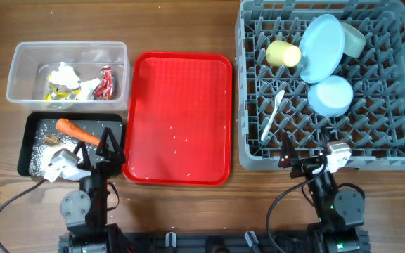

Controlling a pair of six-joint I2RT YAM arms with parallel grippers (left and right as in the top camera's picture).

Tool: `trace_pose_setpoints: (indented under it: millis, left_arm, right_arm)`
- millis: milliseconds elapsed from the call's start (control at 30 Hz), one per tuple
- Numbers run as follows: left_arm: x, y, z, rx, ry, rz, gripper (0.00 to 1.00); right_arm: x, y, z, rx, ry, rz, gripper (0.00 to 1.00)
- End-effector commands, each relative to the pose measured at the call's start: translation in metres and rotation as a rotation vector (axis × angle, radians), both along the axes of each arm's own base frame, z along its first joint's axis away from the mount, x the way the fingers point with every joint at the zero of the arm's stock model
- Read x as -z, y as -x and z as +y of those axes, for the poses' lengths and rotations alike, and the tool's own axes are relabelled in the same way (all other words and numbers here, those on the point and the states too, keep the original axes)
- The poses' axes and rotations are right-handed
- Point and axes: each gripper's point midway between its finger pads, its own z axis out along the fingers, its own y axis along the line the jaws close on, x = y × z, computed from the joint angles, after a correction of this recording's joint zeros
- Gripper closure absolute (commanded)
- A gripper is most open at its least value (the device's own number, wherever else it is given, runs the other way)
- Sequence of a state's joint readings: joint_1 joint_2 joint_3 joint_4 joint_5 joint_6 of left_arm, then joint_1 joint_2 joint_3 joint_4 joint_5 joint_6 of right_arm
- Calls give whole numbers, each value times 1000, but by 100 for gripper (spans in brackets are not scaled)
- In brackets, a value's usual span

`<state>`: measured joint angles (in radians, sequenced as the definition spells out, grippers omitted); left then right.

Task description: Sort waste into correct bins and load items into the dishwasher rack

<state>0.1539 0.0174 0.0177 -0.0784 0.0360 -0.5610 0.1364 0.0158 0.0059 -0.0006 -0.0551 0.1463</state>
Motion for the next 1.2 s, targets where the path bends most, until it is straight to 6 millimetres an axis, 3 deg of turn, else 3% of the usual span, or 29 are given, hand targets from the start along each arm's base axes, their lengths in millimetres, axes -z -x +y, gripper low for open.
trace_pose_setpoints:
  millis: [0,100,233,1167]
  left_arm:
    - [1,0,-1,16,-133,8,0]
    - [1,-1,-8,63,-356,28,0]
    - [1,-2,-19,119,-523,34,0]
    - [2,-2,-20,123,-525,34,0]
  right_arm:
    - [-1,0,-1,9,-12,-2,0]
    - [-1,0,-1,9,-13,-1,0]
    - [-1,0,-1,9,-13,-1,0]
    - [-1,0,-1,9,-13,-1,0]
